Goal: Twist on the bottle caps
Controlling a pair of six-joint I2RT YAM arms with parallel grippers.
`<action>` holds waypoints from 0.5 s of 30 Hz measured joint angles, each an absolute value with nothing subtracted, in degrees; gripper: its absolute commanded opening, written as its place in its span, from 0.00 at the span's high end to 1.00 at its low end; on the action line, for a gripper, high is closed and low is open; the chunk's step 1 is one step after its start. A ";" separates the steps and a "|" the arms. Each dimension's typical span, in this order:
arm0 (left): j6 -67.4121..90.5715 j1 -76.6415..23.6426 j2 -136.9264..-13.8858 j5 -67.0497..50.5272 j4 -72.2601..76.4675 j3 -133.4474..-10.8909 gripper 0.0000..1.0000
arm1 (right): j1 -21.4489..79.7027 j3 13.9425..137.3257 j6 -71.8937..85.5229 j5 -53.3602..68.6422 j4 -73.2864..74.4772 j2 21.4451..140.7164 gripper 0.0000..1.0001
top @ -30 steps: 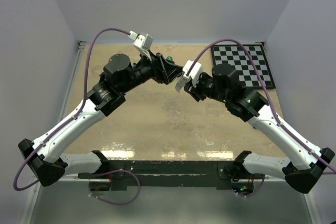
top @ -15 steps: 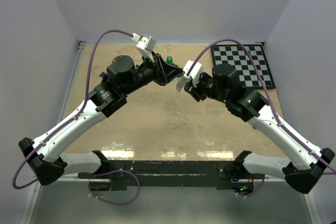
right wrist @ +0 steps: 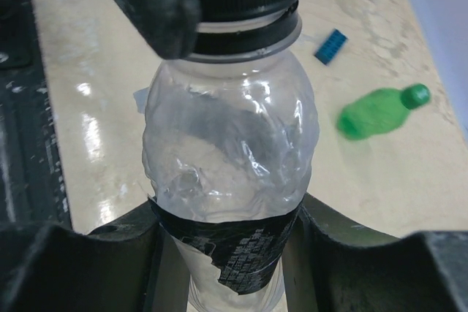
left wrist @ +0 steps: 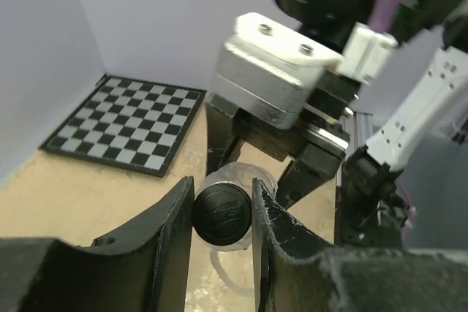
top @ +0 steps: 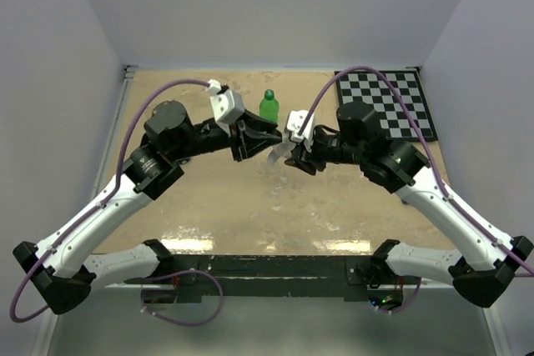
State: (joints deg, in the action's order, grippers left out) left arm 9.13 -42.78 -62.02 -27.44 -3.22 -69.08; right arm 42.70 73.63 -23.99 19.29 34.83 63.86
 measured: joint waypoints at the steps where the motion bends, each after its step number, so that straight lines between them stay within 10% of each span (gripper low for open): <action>1: 5.76 -42.22 -61.17 -30.98 -3.16 -68.29 1.00 | 42.70 74.19 -24.93 21.43 36.21 64.18 1.00; 10: -26.57 -36.18 -63.57 -58.70 -19.84 -74.00 0.98 | 42.81 79.07 -32.45 32.05 46.98 68.71 1.00; 15: -34.63 -35.24 -66.83 -61.82 -26.28 -77.08 0.34 | 42.76 79.07 -32.34 28.58 48.27 68.99 1.00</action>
